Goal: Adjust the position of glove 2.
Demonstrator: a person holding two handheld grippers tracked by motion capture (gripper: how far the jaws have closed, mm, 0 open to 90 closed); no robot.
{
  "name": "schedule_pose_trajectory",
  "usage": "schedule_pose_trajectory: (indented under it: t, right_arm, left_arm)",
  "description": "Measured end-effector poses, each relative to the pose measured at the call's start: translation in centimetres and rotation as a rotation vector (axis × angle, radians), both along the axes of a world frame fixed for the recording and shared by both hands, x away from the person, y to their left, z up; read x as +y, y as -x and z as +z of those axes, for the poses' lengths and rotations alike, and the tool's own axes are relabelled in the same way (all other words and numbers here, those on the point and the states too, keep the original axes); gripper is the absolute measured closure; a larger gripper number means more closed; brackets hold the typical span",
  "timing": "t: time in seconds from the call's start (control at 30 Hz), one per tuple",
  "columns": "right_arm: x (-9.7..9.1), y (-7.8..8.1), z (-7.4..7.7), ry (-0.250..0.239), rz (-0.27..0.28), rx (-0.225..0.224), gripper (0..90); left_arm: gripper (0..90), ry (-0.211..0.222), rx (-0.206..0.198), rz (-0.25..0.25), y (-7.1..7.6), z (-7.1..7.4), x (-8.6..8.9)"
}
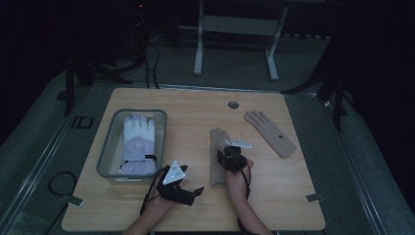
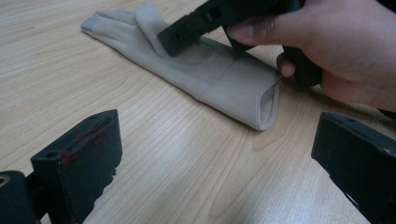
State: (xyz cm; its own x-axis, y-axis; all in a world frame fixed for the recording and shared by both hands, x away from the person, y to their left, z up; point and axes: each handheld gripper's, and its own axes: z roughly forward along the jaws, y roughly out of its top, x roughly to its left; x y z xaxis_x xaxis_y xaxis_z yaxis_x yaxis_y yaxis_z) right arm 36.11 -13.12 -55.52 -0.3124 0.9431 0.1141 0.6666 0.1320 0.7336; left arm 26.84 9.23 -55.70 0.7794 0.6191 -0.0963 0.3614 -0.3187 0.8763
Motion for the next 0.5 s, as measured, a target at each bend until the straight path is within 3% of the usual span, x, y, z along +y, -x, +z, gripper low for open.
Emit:
schedule_pose_trajectory:
  t: [0.03,0.13,0.37,0.5]
  right_arm:
    - [0.1,0.0,0.0,0.008,0.018,-0.004,61.3]
    - [-0.1,0.0,0.1,0.009,0.025,-0.004,54.6]
    - [-1.8,-0.1,1.8,-0.028,0.067,0.004,53.5]
    - [-3.1,-0.3,2.5,-0.018,0.108,-0.002,52.5]
  left_arm:
    - [1.9,-0.001,0.001,-0.001,0.0,0.0,0.0]
    - [1.9,-0.003,-0.001,-0.003,0.0,0.0,0.0]
    - [1.9,-0.007,0.001,-0.003,0.1,0.0,0.1]
    - [1.9,0.0,-0.002,-0.002,0.2,0.1,0.1]
